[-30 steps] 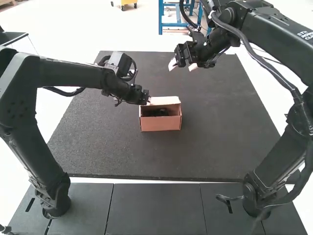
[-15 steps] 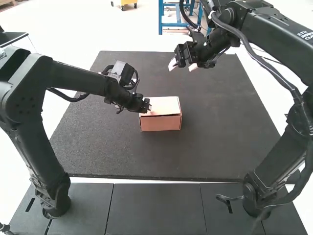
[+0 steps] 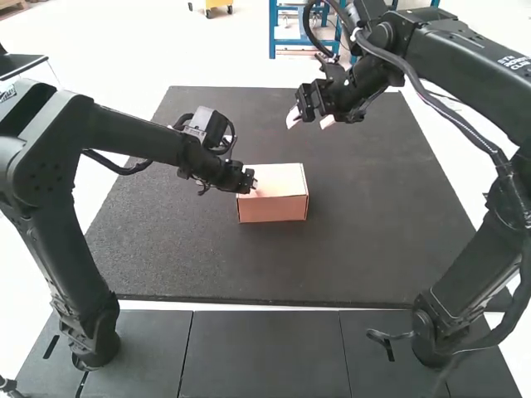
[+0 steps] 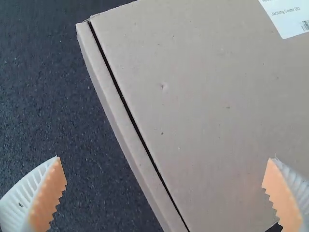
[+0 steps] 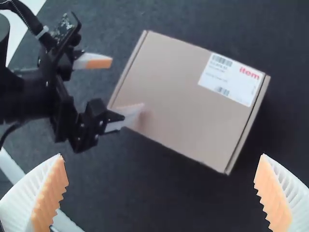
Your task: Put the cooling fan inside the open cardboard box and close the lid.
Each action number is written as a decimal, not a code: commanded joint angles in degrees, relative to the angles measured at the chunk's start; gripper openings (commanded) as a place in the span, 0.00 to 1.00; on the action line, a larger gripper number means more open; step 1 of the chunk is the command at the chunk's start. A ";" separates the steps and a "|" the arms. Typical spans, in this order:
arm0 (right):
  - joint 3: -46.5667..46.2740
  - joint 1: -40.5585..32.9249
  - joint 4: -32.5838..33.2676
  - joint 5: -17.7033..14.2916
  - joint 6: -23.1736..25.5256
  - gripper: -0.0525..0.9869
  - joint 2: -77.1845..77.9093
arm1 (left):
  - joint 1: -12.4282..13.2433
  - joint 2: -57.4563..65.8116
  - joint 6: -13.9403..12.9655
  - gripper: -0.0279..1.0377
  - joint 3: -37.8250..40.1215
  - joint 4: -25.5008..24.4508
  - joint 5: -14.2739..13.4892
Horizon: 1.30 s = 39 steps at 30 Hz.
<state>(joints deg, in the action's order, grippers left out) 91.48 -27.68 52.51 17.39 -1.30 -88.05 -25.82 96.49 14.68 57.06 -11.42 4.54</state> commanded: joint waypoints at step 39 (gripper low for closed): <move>-20.29 15.03 -33.97 -6.84 2.18 0.91 7.81 | 13.52 -24.33 1.32 0.93 -13.20 20.21 -4.45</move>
<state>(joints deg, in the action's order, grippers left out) 72.90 -14.46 20.51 11.09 -0.47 -83.11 -12.69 73.84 17.52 44.97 7.86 0.47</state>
